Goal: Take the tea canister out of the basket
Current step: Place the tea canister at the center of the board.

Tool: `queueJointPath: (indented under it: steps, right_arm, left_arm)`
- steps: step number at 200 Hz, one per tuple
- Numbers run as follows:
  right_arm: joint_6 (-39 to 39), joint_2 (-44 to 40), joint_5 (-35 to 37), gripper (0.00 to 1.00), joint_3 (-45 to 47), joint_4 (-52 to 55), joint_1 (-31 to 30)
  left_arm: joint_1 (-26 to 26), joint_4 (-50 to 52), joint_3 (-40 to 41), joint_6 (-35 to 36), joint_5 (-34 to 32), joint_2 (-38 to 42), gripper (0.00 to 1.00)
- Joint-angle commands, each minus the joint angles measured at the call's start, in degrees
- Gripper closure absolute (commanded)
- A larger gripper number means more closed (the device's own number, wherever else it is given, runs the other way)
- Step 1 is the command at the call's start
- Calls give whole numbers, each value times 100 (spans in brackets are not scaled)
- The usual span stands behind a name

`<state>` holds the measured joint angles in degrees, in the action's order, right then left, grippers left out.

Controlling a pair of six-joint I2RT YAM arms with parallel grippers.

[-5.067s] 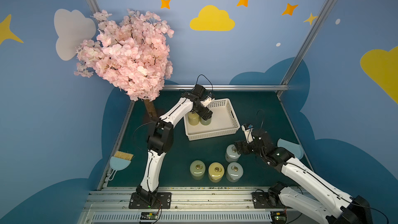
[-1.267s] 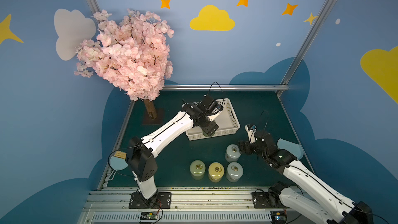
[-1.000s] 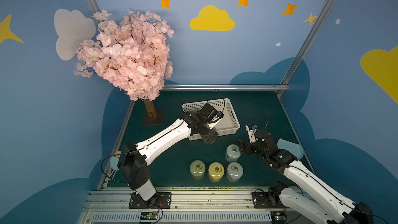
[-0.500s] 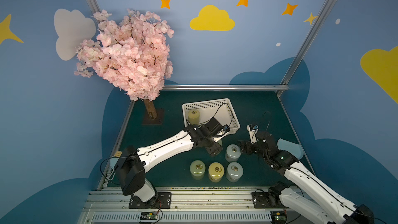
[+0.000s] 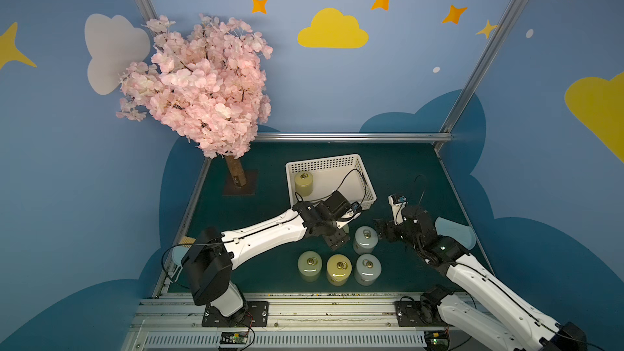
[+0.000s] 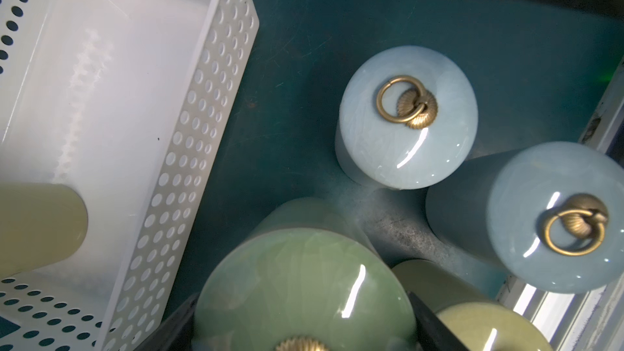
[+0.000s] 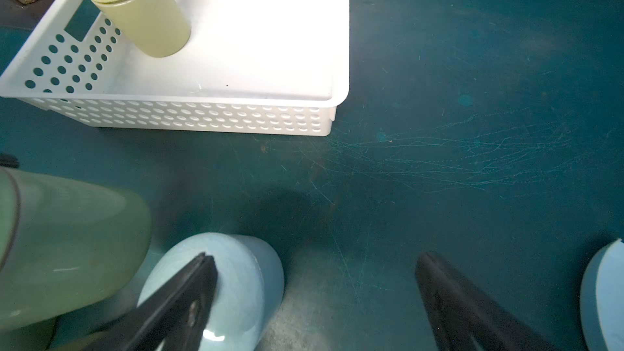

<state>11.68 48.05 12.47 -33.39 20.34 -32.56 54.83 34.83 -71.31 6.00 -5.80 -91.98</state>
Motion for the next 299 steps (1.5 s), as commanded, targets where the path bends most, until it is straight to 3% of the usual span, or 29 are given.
queueJointPath:
  steps: [1, 212, 299]
  right_arm:
    - [57, -94, 47, 2, 74, -100, 34]
    - [80, -118, -8, 2, 113, -126, 67]
    - [88, -132, -18, 2, 113, -153, 83]
  left_arm:
    - [23, -399, -15, -58, -30, -71, 49]
    - [125, -494, 100, -260, -32, -571, 49]
    - [123, -253, -59, -355, 28, -759, 35]
